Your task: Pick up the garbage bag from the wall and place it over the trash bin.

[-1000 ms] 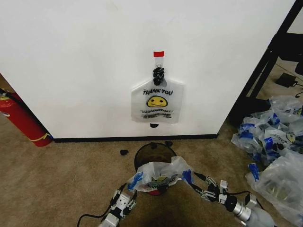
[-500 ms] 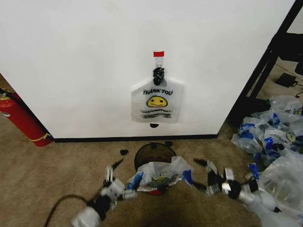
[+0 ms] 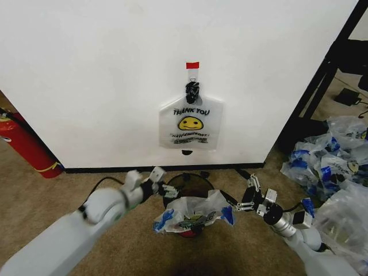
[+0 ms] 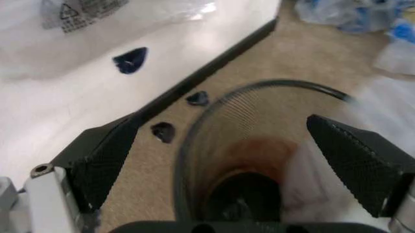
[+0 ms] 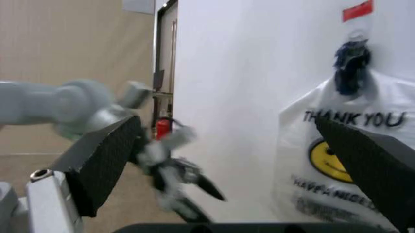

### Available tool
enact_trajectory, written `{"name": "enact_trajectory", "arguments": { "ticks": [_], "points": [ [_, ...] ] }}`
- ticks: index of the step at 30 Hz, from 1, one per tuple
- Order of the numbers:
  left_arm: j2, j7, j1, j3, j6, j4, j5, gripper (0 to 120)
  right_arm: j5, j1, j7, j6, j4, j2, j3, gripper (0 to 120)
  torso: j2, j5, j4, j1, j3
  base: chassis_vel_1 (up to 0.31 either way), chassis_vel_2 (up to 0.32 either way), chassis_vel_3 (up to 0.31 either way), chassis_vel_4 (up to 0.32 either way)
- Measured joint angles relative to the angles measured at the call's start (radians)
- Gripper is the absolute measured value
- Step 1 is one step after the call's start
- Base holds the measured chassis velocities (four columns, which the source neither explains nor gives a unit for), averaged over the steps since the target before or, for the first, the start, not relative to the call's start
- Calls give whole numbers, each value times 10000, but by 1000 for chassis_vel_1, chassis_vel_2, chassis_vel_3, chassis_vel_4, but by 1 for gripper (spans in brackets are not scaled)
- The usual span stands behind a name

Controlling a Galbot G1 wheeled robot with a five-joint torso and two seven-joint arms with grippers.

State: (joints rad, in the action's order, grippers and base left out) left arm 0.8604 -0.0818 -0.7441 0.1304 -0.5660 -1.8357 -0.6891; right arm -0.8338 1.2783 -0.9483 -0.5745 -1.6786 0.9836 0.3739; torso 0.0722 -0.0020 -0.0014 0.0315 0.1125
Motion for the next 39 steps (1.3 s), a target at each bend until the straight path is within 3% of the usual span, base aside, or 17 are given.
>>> {"name": "enact_trajectory", "arguments": {
  "ticks": [4, 14, 19, 30, 34, 37, 39],
  "points": [
    [768, 1362, 1199, 1057, -1614, 852, -756, 100, 223, 145, 23, 7, -80, 141, 70, 100, 0, 3, -3, 0, 0, 0, 0, 0, 0],
    [1405, 1896, 2013, 2252, -1822, 2107, -723, 98, 437, 467, 109, -101, -186, 341, 259, 100, 0, 3, -3, -1, -1, 0, 0, 0, 0],
    [1517, 1892, 2081, 2368, -1779, 2455, -803, 77, 528, 590, 220, -178, -296, 400, 346, 100, 0, 2, 0, -1, -1, 0, 0, 0, 0],
    [1467, 2579, 2029, 2374, -1730, 2320, -1400, 39, 576, 685, 265, -312, -253, 479, 404, 100, 0, 3, -1, -3, -2, 0, 0, 0, 0],
    [1548, 3202, 1959, 2377, -1719, 2310, -1645, 23, 577, 683, 320, -352, -239, 484, 405, 100, 0, 2, -2, -3, -2, 0, 0, 0, 0],
    [1648, 4314, 1827, 2256, -1712, 2181, -2433, 11, 580, 671, 354, -382, -232, 482, 405, 100, 0, 0, -4, -2, -1, 0, 0, 0, 0],
    [1666, 4451, 1769, 2164, -1706, 2144, -2578, 8, 581, 670, 356, -386, -231, 482, 403, 100, 0, 0, -5, -2, -1, 0, 0, 0, 0]
  ]
}}
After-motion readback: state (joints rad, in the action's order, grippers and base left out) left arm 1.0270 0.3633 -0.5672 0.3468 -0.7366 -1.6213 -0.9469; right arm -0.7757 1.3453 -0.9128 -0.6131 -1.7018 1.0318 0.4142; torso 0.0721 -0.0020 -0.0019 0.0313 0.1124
